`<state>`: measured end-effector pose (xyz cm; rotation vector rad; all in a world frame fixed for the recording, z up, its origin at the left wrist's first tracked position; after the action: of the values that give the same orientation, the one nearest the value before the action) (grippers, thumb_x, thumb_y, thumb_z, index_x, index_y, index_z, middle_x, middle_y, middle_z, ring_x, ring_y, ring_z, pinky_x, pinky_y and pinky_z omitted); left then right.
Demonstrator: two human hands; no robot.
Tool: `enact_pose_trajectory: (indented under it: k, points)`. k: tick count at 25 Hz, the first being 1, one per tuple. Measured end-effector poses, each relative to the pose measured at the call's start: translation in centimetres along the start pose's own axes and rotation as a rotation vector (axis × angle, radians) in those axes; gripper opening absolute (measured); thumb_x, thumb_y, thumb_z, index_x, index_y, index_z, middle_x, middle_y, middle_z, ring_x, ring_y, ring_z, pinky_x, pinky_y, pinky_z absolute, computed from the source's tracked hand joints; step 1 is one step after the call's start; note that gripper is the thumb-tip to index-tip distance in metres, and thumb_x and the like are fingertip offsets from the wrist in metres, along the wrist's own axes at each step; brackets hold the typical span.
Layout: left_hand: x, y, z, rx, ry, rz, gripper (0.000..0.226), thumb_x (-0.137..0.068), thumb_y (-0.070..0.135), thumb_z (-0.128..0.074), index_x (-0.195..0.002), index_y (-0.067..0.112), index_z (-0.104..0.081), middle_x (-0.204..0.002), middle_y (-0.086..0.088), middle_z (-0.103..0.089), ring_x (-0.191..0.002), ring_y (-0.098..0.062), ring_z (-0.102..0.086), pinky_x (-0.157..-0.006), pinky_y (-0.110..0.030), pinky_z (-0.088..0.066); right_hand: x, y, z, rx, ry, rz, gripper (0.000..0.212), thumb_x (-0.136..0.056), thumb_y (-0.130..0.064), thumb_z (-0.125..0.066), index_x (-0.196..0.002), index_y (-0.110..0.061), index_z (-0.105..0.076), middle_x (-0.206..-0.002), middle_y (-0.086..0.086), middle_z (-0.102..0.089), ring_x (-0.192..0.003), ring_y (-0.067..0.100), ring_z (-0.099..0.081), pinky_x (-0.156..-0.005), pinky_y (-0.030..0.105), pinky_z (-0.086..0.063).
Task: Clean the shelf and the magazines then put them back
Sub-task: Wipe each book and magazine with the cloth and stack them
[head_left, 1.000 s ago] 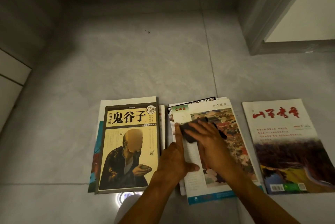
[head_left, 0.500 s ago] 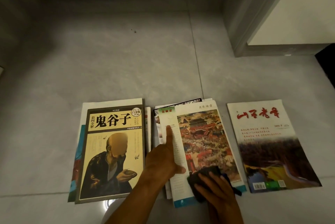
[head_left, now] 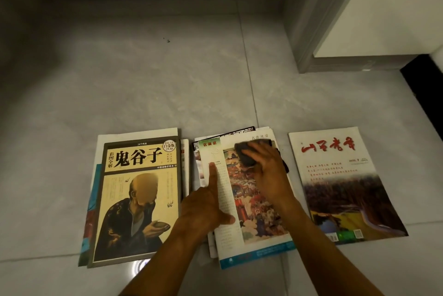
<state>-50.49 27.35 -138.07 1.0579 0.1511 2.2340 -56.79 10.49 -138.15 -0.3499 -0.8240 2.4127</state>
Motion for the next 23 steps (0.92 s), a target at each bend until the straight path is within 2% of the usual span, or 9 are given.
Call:
enact_pose_trajectory:
  k: [3, 5, 7, 10, 13, 15, 17, 20, 23]
  points:
    - [-0.1, -0.2, 0.1, -0.014, 0.008, -0.008, 0.137, -0.074, 0.054, -0.075, -0.135, 0.03, 0.045, -0.134, -0.004, -0.051, -0.102, -0.015, -0.062, -0.085, -0.031, -0.056, 9.8, 1.1, 0.7, 0.065, 0.033, 0.044, 0.04, -0.095, -0.026, -0.042, -0.133, -0.027, -0.054, -0.146, -0.005, -0.046, -0.139, 0.021, -0.033, -0.111, 0.053, -0.032]
    - [-0.3, -0.2, 0.0, -0.005, 0.013, -0.019, 0.137, -0.073, 0.055, -0.075, -0.135, 0.031, 0.045, -0.132, -0.002, -0.052, -0.098, -0.013, -0.063, -0.082, -0.029, -0.057, 16.2, 1.8, 1.1, 0.147, 0.018, 0.161, 0.036, -0.102, -0.032, -0.034, -0.136, -0.036, -0.048, -0.151, -0.013, -0.037, -0.142, 0.016, -0.028, -0.109, 0.05, -0.03]
    - [-0.3, -0.3, -0.1, 0.002, 0.021, -0.021, 0.137, -0.073, 0.055, -0.075, -0.135, 0.031, 0.044, -0.132, -0.001, -0.053, -0.098, -0.013, -0.063, -0.081, -0.028, -0.057, 18.5, 2.2, 1.2, 0.167, 0.008, 0.218, 0.038, -0.105, -0.035, -0.028, -0.139, -0.041, -0.041, -0.154, -0.02, -0.029, -0.144, 0.014, -0.025, -0.11, 0.048, -0.026]
    - [-0.2, -0.1, -0.4, -0.007, 0.007, -0.014, 0.136, -0.075, 0.054, -0.075, -0.135, 0.029, 0.045, -0.136, -0.002, -0.05, -0.102, -0.014, -0.063, -0.081, -0.028, -0.055, 13.6, 1.7, 1.8, 0.052, 0.066, 0.064, 0.039, -0.096, -0.019, -0.044, -0.131, -0.033, -0.055, -0.148, -0.022, -0.037, -0.138, 0.019, -0.035, -0.114, 0.046, -0.028]
    - [-0.3, 0.0, -0.4, -0.012, 0.015, -0.02, 0.137, -0.074, 0.055, -0.075, -0.132, 0.031, 0.047, -0.139, -0.003, -0.047, -0.105, -0.016, -0.062, -0.085, -0.032, -0.056, 3.9, 2.4, 1.8, -0.079, 0.084, -0.083, 0.05, -0.084, 0.006, -0.056, -0.126, -0.019, -0.062, -0.141, -0.001, -0.05, -0.133, 0.027, -0.041, -0.11, 0.052, -0.036]
    - [-0.3, 0.0, -0.2, 0.0, 0.011, -0.016, 0.138, -0.074, 0.054, -0.075, -0.131, 0.031, 0.048, -0.139, -0.004, -0.047, -0.105, -0.017, -0.062, -0.087, -0.033, -0.056, -1.7, 3.1, 1.7, -0.134, 0.082, -0.146, 0.053, -0.083, 0.012, -0.056, -0.127, -0.015, -0.062, -0.14, 0.006, -0.052, -0.131, 0.028, -0.044, -0.109, 0.049, -0.039]
    - [-0.1, 0.2, -0.2, 0.002, 0.006, -0.024, 0.137, -0.075, 0.053, -0.075, -0.131, 0.03, 0.048, -0.142, -0.005, -0.044, -0.108, -0.018, -0.061, -0.089, -0.034, -0.055, -4.3, 3.8, 1.3, -0.162, 0.049, -0.235, 0.051, -0.087, 0.01, -0.053, -0.13, -0.016, -0.06, -0.142, 0.007, -0.049, -0.132, 0.026, -0.043, -0.111, 0.046, -0.037]
    - [0.1, 0.2, 0.0, 0.01, 0.006, -0.018, 0.135, -0.076, 0.052, -0.074, -0.134, 0.029, 0.045, -0.144, -0.005, -0.042, -0.111, -0.018, -0.059, -0.091, -0.034, -0.054, -1.9, 3.3, 1.6, -0.123, 0.037, -0.173, 0.049, -0.091, 0.003, -0.05, -0.136, -0.017, -0.054, -0.147, 0.007, -0.044, -0.136, 0.026, -0.039, -0.113, 0.045, -0.034]
    - [0.0, 0.4, 0.1, 0.006, 0.0, -0.018, 0.136, -0.075, 0.052, -0.075, -0.135, 0.029, 0.045, -0.14, -0.003, -0.046, -0.107, -0.016, -0.061, -0.088, -0.034, -0.056, 6.1, 3.6, 2.7, -0.152, 0.079, -0.19, 0.048, -0.091, -0.009, -0.047, -0.137, -0.022, -0.052, -0.147, 0.002, -0.042, -0.135, 0.026, -0.04, -0.111, 0.047, -0.035]
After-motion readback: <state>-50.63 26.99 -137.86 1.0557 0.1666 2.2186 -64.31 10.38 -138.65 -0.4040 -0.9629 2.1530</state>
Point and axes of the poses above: each hand's wrist, its own x-axis away from the middle knuckle, its own z-axis out of the back of the hand, y = z × x, the point moved 7 cm from there along -x, towards the middle knuckle
